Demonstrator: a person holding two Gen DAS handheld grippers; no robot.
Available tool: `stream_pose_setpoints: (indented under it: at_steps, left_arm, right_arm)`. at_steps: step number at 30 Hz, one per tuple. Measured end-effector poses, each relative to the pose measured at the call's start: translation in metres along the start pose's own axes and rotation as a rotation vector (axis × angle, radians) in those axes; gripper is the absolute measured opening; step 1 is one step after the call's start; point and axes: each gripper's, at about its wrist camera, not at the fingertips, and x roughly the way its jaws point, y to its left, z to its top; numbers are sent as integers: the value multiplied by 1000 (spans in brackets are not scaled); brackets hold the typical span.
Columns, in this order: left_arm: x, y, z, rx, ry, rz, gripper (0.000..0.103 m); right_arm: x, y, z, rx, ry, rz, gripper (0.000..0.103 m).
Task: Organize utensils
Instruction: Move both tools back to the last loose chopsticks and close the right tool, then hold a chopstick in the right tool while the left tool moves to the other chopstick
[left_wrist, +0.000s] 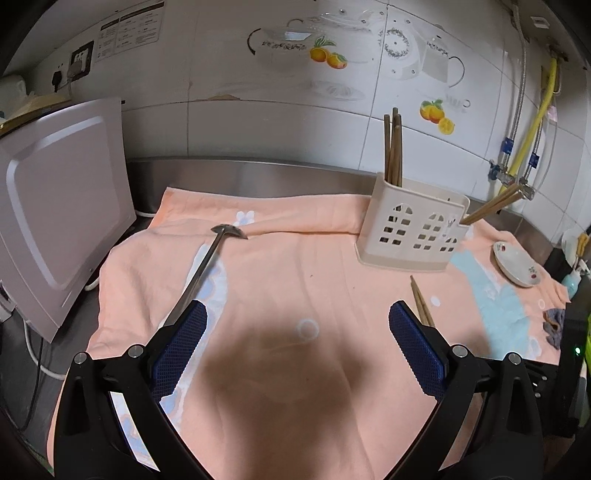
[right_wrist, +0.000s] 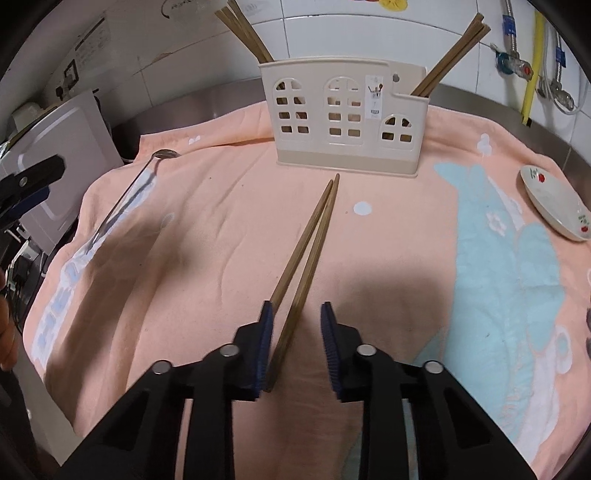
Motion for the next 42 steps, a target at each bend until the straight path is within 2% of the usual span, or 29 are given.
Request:
stream_pose_setpoints:
  at_steps: [7, 13, 21, 42]
  left_arm:
    - [-3, 15, -8, -25, 9, 3, 98]
    - [-4, 26, -13, -45, 13, 3, 98]
    - [-1, 28, -16, -45, 24, -5, 98]
    - [4, 22, -26, -34, 58, -6, 98]
  right_arm:
    - [12, 6, 1, 21, 17, -9, 14]
    - [22, 7, 3, 37, 30, -33, 12]
    - [32, 6, 3, 45, 55, -58, 11]
    - [30, 8, 1, -7, 39, -105, 9]
